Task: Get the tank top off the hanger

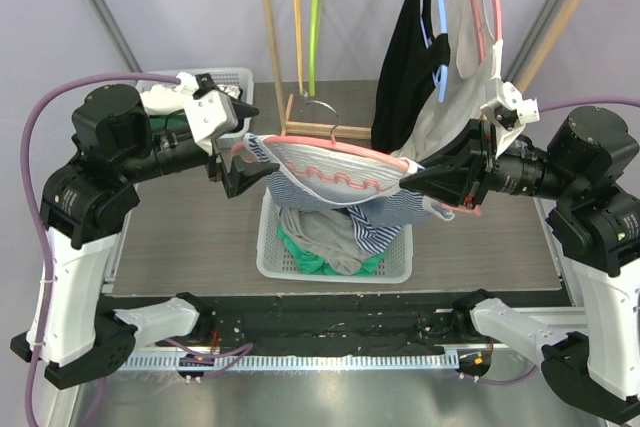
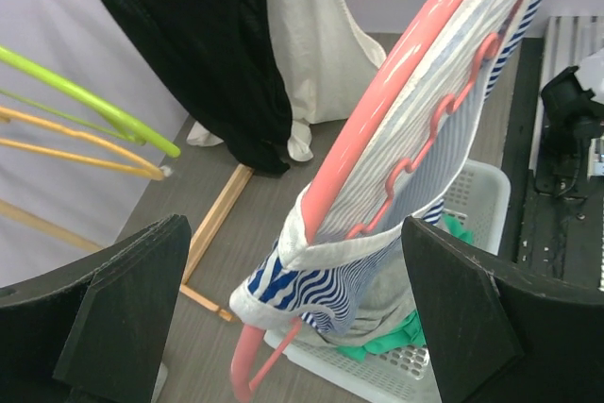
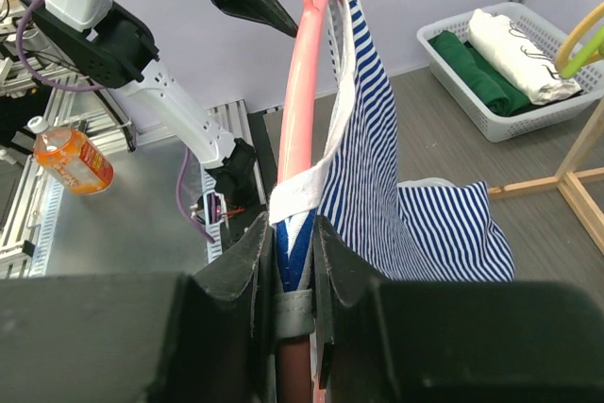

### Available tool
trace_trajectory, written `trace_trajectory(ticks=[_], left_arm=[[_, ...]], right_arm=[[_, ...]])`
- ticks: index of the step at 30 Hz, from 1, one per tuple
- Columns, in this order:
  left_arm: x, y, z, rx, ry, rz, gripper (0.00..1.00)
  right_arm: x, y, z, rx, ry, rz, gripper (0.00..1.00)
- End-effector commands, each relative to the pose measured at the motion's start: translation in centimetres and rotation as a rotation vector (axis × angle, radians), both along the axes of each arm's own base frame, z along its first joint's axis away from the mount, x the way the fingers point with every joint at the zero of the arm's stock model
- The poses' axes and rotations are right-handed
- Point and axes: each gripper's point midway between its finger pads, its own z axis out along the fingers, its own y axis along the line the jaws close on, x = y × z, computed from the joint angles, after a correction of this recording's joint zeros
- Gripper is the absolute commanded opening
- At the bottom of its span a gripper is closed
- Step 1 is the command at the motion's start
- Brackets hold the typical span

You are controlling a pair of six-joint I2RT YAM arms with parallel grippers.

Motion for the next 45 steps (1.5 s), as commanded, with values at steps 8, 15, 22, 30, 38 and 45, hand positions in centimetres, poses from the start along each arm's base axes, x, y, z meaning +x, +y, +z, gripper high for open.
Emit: trace_trajectory(ticks=[8, 15, 22, 30, 38, 45], left_arm=[[-4.0, -1.7, -1.0, 0.013, 0.158, -0.236, 0.76], [-4.2, -2.2, -2.0, 0.065, 0.219, -0.291, 0.40], [-3.3, -2.4, -1.1, 0.027, 0.166, -0.231, 0.13], [1.7, -0.6, 0.0, 0.040, 0.002, 0.034, 0.02], [6.7, 1.9, 1.5, 0.085, -0.179, 0.281, 0.00], [6.5, 2.3, 2.5, 0.077, -0.226, 0.295, 0.00]], right_arm=[[0.4, 1.0, 1.5, 0.037, -0.070, 0.067, 0.01], [1.1, 1.0, 1.7, 0.038, -0.077, 0.047, 0.01], [3.4, 1.4, 1.5, 0.061, -0.052, -0.021, 0.01], [8.5, -0.8, 0.1, 0.059, -0.005, -0.345, 0.48], [9.8, -5.2, 1.1, 0.102, -0.057, -0.635, 0.64], [8.8, -4.0, 0.5, 0.145, 0.004, -0.553, 0.60]])
